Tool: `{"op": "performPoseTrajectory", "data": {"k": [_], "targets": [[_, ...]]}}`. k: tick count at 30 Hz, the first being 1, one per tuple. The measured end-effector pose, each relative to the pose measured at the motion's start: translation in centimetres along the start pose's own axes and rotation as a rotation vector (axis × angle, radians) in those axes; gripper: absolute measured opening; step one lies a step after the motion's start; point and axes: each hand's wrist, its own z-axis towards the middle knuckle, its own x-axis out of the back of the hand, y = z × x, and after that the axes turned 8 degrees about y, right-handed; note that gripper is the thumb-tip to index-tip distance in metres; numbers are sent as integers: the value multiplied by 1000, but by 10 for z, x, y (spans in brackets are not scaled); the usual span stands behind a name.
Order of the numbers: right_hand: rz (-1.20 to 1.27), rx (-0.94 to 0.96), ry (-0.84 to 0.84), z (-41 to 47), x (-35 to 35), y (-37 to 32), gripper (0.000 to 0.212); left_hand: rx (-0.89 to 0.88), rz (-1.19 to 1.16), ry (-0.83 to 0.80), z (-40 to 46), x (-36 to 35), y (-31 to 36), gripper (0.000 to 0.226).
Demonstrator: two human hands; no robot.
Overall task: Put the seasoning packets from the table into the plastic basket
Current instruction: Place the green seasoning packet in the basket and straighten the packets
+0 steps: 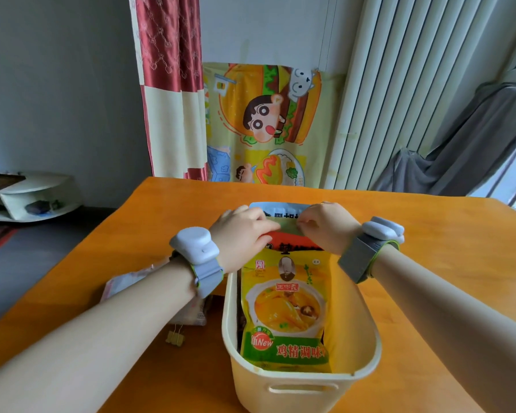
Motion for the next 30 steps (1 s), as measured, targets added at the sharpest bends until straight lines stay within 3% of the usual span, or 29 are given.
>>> {"op": "performPoseTrajectory", "data": {"k": [3, 8, 14, 17, 19, 22, 24, 27, 30], "targets": [[-106, 43, -12, 1, -3, 1, 32, -38, 135, 2, 8, -5, 2, 33], [-232, 72, 30, -4, 1, 0, 36, -2, 105, -45, 16, -10, -2, 36], [-87, 34, 26, -12, 3, -2, 25, 49, 129, -23, 16, -14, 0, 32], [-77, -25, 114, -19, 7, 1, 24, 138, 117, 55, 13, -10, 0, 28], [-43, -69, 106, -20, 8, 4, 33, 244, 62, 145, 11, -8, 0, 37], [131, -240, 97, -18, 7, 7, 53, 495, -210, 147, 8, -8, 0, 48], [124, -321, -13, -17, 3, 9, 45, 543, -366, 104, 4, -11, -1, 11], [134, -383, -181, -18, -7, 6, 30, 490, -420, 47, 1, -14, -5, 21], [177, -455, -173, -20, -11, -1, 18, 474, -370, -36, 3, -13, -3, 31]]}}
